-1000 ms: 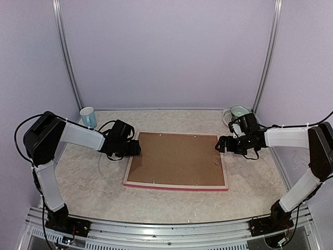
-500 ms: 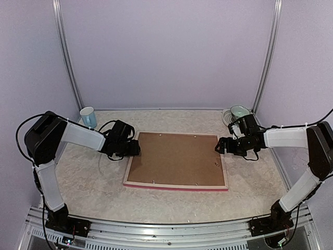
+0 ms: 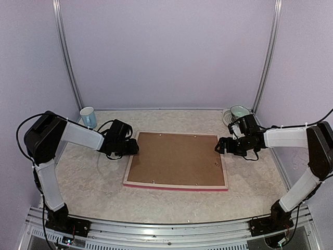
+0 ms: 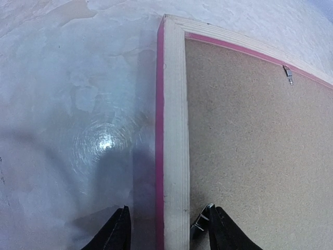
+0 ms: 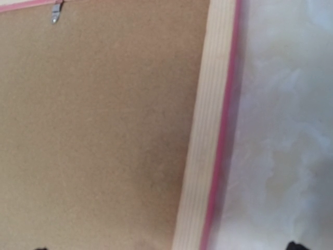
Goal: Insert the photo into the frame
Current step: Press the fastener onto the backboard.
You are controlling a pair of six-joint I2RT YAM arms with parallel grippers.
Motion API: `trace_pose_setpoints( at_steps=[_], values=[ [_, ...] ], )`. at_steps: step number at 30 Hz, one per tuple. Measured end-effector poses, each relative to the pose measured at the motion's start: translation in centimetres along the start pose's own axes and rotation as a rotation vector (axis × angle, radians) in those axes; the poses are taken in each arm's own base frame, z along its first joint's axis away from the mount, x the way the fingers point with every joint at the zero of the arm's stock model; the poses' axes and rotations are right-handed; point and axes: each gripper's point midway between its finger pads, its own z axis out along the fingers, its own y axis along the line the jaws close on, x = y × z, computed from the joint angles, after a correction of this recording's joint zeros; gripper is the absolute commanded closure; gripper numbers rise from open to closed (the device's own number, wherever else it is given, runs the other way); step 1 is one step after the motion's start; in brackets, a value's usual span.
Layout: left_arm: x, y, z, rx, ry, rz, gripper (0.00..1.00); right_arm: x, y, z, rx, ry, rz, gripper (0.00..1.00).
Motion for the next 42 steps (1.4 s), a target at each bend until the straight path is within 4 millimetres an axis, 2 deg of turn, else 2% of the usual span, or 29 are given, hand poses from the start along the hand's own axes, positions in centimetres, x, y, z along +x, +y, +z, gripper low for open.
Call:
trace_pose_setpoints(
  at_steps=[5, 13, 26, 28, 35, 42],
  values=[
    [-0.08, -0.01, 0.09, 0.016, 0.000, -0.013, 0.53, 0.00, 0.00, 0.00, 0.000, 0.000, 0.000, 0.01],
    [-0.07, -0.53, 0.36, 0.048, 0.001, -0.018, 0.68, 0.01, 0.00, 0.00, 0.000, 0.000, 0.000, 0.01],
    [-0.15, -0.54, 0.41, 0.054, -0.002, -0.021, 0.80, 0.01, -0.01, 0.00, 0.000, 0.000, 0.000, 0.01],
    [-0.15, -0.51, 0.42, 0.055, -0.002, -0.021, 0.79, 0.01, 0.00, 0.00, 0.000, 0.000, 0.000, 0.01],
    [-0.13, -0.54, 0.44, 0.062, -0.002, -0.029, 0.55, 0.03, -0.01, 0.00, 0.000, 0.001, 0.000, 0.01],
    [-0.25, -0.22, 0.07, 0.058, -0.005, -0.038, 0.55, 0.02, -0.01, 0.00, 0.000, 0.000, 0.000, 0.01]
  ],
)
